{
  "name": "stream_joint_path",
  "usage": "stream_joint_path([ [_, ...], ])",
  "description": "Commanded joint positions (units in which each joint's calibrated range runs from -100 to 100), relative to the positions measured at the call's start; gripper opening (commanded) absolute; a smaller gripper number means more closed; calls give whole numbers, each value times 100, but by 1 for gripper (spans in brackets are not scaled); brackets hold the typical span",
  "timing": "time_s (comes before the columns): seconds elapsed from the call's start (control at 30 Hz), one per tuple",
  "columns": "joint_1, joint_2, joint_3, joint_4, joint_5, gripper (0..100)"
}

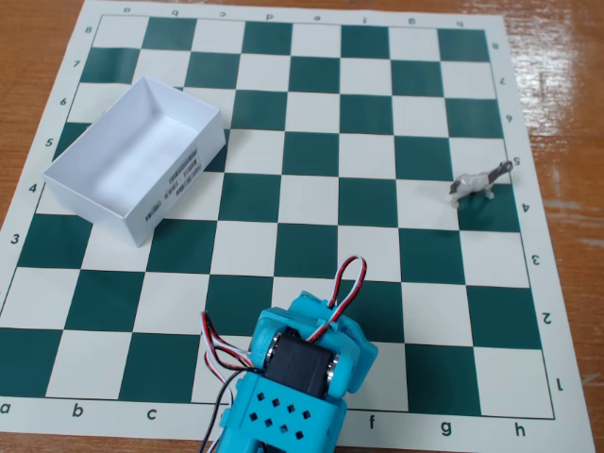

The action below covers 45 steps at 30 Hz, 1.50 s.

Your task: Grab the toy horse and put it in the box.

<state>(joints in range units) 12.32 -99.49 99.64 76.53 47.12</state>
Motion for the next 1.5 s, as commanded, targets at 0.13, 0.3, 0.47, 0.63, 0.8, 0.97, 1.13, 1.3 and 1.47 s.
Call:
stream_joint_path([
  [0.13,718,-51,-1238,5,198,1],
  [0.3,789,-51,-1184,702,194,1],
  [0.47,689,-51,-1165,694,194,1],
  [0.63,732,-33,-1284,237,198,1],
  [0.8,775,949,-1593,-1233,198,1],
  [0.97,882,2781,-2376,-2786,169,1],
  [1.13,946,4241,-3387,-3368,91,1],
  [1.3,975,5524,-4634,-3326,-65,1],
  [1.47,1025,6268,-5726,-3143,-163,1],
])
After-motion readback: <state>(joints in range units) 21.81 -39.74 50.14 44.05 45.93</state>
